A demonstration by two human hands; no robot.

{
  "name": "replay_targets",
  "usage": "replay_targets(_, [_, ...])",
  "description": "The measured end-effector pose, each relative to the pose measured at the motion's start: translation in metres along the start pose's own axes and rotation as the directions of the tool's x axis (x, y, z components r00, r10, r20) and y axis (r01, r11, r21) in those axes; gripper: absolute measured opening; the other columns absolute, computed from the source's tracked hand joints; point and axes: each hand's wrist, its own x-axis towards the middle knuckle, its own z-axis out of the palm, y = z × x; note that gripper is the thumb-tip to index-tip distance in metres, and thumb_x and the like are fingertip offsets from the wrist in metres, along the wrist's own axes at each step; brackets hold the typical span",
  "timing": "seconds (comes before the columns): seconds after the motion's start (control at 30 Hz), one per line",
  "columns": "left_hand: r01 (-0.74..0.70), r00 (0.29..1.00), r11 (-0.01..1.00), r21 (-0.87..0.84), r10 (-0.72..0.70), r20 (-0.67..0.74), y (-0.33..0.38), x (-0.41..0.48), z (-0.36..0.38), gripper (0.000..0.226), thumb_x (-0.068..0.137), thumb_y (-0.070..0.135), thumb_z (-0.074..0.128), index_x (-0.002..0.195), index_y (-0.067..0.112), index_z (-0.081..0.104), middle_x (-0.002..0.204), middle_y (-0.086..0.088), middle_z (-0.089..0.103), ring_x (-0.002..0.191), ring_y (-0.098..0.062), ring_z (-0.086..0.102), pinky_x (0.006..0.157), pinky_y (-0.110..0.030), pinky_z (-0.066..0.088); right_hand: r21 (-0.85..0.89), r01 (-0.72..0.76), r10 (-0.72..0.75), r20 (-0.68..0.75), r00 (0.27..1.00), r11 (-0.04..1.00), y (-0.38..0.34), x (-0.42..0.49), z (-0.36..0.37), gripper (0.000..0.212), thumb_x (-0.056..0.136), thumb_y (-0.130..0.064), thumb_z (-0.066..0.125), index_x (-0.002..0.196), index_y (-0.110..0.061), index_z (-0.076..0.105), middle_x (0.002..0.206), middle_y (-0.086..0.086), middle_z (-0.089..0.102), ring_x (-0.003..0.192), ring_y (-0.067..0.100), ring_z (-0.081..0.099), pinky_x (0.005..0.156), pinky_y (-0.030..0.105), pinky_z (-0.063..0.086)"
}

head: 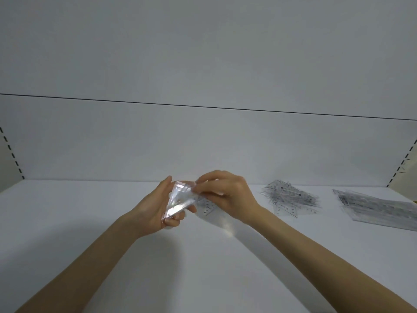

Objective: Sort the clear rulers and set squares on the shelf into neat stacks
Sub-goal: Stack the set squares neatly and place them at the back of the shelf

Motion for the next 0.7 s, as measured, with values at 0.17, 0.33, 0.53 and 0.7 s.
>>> replay_targets(0.17, [-0.013, 0.999, 0.998, -0.065, 0.016, 0.041, 0.003, -0.004, 0.004, 0.039, 0.097, 0.043, 0.034, 0.108, 0.018, 0.061, 0.082, -0.019, 0.056, 0.048, -0.020, 0.040, 0.040, -0.017, 0.027, -0.103, 0.233, -0.210, 0.197, 0.958, 0.967, 0.012, -0.016, 0.017, 0.024, 0.088, 0.007, 0.057, 0.094, -0.007, 0.075, 0.103, -0.002, 0.074, 0.111, 0.021, 0.063, 0.078, 0.037, 0.055])
replay_targets(0.33, [0.003, 0.998, 1.000, -0.020, -0.002, 0.056, 0.004, -0.007, 0.007, 0.024, 0.086, 0.037, 0.050, 0.101, 0.025, 0.065, 0.073, -0.012, 0.055, 0.049, -0.017, 0.032, 0.042, -0.019, 0.019, -0.051, 0.194, -0.172, 0.288, 0.942, 0.980, 0.006, -0.017, 0.014, 0.040, 0.075, 0.013, 0.046, 0.098, -0.004, 0.073, 0.108, 0.002, 0.072, 0.117, 0.020, 0.061, 0.084, 0.039, 0.055])
replay_targets(0.53, [0.028, 0.999, 0.999, 0.016, -0.028, 0.034, 0.000, -0.004, -0.006, 0.015, 0.094, 0.038, 0.047, 0.094, 0.027, 0.058, 0.083, -0.015, 0.052, 0.048, -0.014, 0.027, 0.046, -0.022, 0.015, 0.126, -0.581, 0.578, 0.065, 0.814, 0.804, 0.016, -0.003, -0.009, 0.030, 0.089, -0.005, 0.055, 0.110, -0.018, 0.073, 0.116, -0.005, 0.069, 0.110, 0.010, 0.062, 0.079, 0.011, 0.046])
replay_targets(0.7, [-0.005, 0.999, 0.997, 0.072, 0.008, -0.037, 0.000, -0.005, -0.018, 0.018, 0.096, 0.036, 0.044, 0.097, 0.026, 0.058, 0.087, -0.020, 0.056, 0.052, -0.018, 0.037, 0.043, -0.022, 0.024, -0.375, -0.685, 0.772, 0.427, 0.471, 0.625, 0.060, -0.010, -0.012, 0.067, 0.076, -0.047, 0.076, 0.134, -0.022, 0.055, 0.138, -0.004, 0.054, 0.132, 0.014, 0.044, 0.106, 0.029, 0.036])
